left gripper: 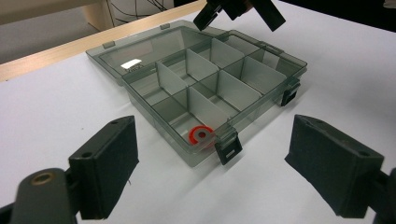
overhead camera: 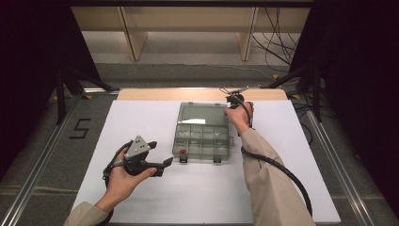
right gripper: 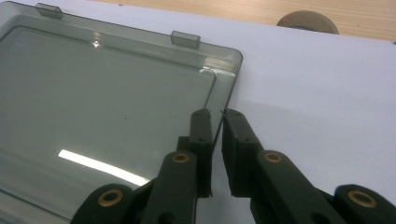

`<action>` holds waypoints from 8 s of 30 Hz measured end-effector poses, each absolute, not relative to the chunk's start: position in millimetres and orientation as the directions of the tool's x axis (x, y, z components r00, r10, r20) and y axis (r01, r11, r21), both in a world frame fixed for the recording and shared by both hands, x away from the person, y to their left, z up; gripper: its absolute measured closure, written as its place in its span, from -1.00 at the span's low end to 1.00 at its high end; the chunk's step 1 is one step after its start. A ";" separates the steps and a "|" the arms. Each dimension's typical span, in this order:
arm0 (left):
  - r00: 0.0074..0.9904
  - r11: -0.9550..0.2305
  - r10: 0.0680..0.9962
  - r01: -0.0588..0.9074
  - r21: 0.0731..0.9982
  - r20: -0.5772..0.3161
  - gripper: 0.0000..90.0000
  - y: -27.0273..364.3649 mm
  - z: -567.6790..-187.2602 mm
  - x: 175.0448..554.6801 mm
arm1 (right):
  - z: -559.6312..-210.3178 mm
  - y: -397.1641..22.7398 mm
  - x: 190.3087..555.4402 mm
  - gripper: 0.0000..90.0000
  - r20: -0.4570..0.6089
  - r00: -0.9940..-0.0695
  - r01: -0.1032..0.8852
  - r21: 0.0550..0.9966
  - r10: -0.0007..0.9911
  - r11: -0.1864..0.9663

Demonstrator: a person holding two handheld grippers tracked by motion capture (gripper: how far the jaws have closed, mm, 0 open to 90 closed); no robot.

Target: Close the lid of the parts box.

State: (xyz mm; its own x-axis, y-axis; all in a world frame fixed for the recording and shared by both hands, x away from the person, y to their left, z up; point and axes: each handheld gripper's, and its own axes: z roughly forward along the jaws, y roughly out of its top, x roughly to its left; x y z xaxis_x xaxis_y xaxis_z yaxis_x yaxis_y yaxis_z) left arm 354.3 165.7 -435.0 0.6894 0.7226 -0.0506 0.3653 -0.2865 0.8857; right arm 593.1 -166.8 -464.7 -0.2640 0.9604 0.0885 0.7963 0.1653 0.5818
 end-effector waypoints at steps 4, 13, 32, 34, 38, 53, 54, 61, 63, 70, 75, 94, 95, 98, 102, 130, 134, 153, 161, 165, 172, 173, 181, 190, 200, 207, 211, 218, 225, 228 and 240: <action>0.690 -0.288 0.722 0.367 0.884 -0.051 -0.66 165.9 -435.6 354.7 | -464.2 -166.8 594.2 0.87 0.067 -0.269 0.796 0.578 0.961 0.182; 0.693 -0.295 0.719 0.371 0.880 -0.052 -0.65 166.7 -437.1 356.9 | -462.3 -160.4 592.9 0.93 0.102 -0.169 0.822 0.563 0.980 0.083; 0.634 -0.253 0.769 0.429 0.867 -0.089 -0.60 174.8 -436.6 376.9 | -453.2 -151.5 582.3 0.98 0.108 -0.095 0.783 0.622 0.990 0.008; 0.621 -0.245 0.778 0.440 0.864 -0.095 -0.58 175.0 -435.8 385.5 | -452.7 -153.5 581.0 0.98 0.087 -0.117 0.765 0.643 0.989 0.033; 0.596 -0.258 0.799 0.455 0.853 -0.076 -0.49 172.5 -431.0 408.3 | -450.0 -154.4 577.8 0.99 0.080 -0.117 0.751 0.659 0.990 0.036; 0.503 -0.270 0.860 0.597 0.755 -0.090 0.03 138.0 -417.7 522.2 | -444.1 -158.3 568.9 0.99 0.084 -0.147 0.706 0.707 0.986 0.045; 0.494 -0.266 0.865 0.606 0.750 -0.092 0.06 136.9 -419.9 526.1 | -443.0 -157.6 567.4 0.99 0.098 -0.139 0.709 0.704 0.985 0.030; 0.438 -0.200 0.883 0.681 0.705 -0.172 0.22 123.6 -435.4 547.2 | -442.9 -161.1 564.6 0.98 0.088 -0.166 0.679 0.733 0.982 0.049; 0.421 -0.187 0.889 0.693 0.696 -0.181 0.27 120.0 -438.1 550.4 | -443.7 -162.7 565.1 0.98 0.070 -0.183 0.657 0.751 0.981 0.070; 0.383 -0.153 0.898 0.734 0.662 -0.218 0.41 118.0 -445.7 556.8 | -440.1 -162.5 560.8 0.98 0.091 -0.183 0.640 0.767 0.979 0.048; 0.361 -0.132 0.902 0.752 0.646 -0.236 0.53 117.0 -449.2 556.4 | -437.8 -161.9 558.1 0.98 0.099 -0.184 0.641 0.766 0.978 0.043; 0.267 -0.038 0.921 0.787 0.616 -0.284 0.90 115.8 -452.9 549.5 | -436.1 -163.0 553.1 0.98 0.082 -0.206 0.604 0.794 0.975 0.060; 0.264 -0.029 0.920 0.782 0.622 -0.289 0.91 115.9 -453.2 548.8 | -435.9 -163.0 552.1 0.98 0.094 -0.202 0.609 0.791 0.975 0.050; 0.267 -0.021 0.918 0.772 0.636 -0.294 0.93 117.5 -454.3 545.8 | -436.6 -164.6 550.8 0.97 0.098 -0.208 0.603 0.796 0.973 0.049; 0.277 -0.025 0.918 0.755 0.655 -0.284 0.94 118.7 -455.8 541.1 | -436.0 -162.7 548.6 0.94 0.116 -0.195 0.602 0.798 0.974 0.026; 0.304 -0.048 0.916 0.729 0.682 -0.261 0.95 121.5 -456.2 535.6 | -416.3 -166.3 577.8 0.95 0.096 -0.217 0.571 0.820 0.971 0.046; 0.313 -0.056 0.914 0.729 0.682 -0.260 0.95 122.2 -457.1 536.4 | -415.3 -164.8 576.9 0.96 0.113 -0.198 0.571 0.820 0.974 0.021; 0.335 -0.076 0.922 0.644 0.761 -0.192 0.41 128.1 -446.2 538.7 | -411.3 -161.1 566.7 0.97 0.116 -0.182 0.546 0.838 0.976 0.002; 0.342 -0.059 0.922 0.584 0.809 -0.180 0.49 126.1 -425.6 544.1 | -409.9 -161.7 561.0 0.97 0.111 -0.195 0.522 0.853 0.975 0.008; 0.338 -0.047 0.924 0.564 0.824 -0.178 0.54 124.2 -415.8 547.6 | -408.8 -161.8 557.7 0.97 0.110 -0.198 0.513 0.858 0.974 0.008; 0.327 -0.038 0.929 0.552 0.833 -0.174 0.60 124.7 -403.0 554.0 | -407.7 -163.0 552.0 0.97 0.108 -0.208 0.495 0.869 0.972 0.010; 0.328 -0.037 0.928 0.551 0.833 -0.176 0.61 124.6 -402.1 554.4 | -407.5 -163.4 551.4 0.97 0.109 -0.212 0.493 0.870 0.971 0.010; 0.335 -0.032 0.924 0.550 0.835 -0.185 0.66 120.2 -397.2 557.5 | -406.2 -164.3 546.8 0.97 0.108 -0.223 0.482 0.876 0.969 0.013; 0.332 -0.030 0.924 0.558 0.830 -0.190 0.77 116.3 -395.5 560.2 | -405.5 -164.8 543.0 0.97 0.110 -0.233 0.468 0.884 0.966 0.013; 0.308 -0.016 0.933 0.551 0.834 -0.185 0.93 114.8 -394.6 557.5 | -404.0 -165.7 538.6 0.97 0.105 -0.246 0.460 0.888 0.964 0.021; 0.315 -0.025 0.933 0.539 0.842 -0.174 0.94 115.1 -394.1 553.9 | -404.0 -166.0 536.8 0.97 0.113 -0.247 0.448 0.894 0.962 0.011; 0.317 -0.028 0.933 0.533 0.845 -0.169 0.94 114.7 -393.8 552.2 | -403.8 -167.1 535.3 0.97 0.100 -0.254 0.447 0.894 0.962 0.025; 0.323 -0.035 0.933 0.521 0.853 -0.159 0.94 115.2 -393.5 548.1 | -402.9 -168.2 532.1 0.97 0.097 -0.264 0.443 0.896 0.959 0.031; 0.331 -0.045 0.932 0.512 0.858 -0.149 0.94 115.5 -392.8 544.9 | -402.7 -169.3 528.9 0.97 0.093 -0.272 0.430 0.902 0.958 0.035; 0.334 -0.045 0.931 0.504 0.863 -0.147 0.94 115.6 -392.7 542.8 | -402.7 -170.4 527.7 0.97 0.094 -0.283 0.425 0.904 0.955 0.037; 0.348 -0.051 0.927 0.489 0.871 -0.142 0.94 116.9 -392.6 537.9 | -402.7 -171.8 523.4 0.96 0.080 -0.297 0.402 0.914 0.951 0.049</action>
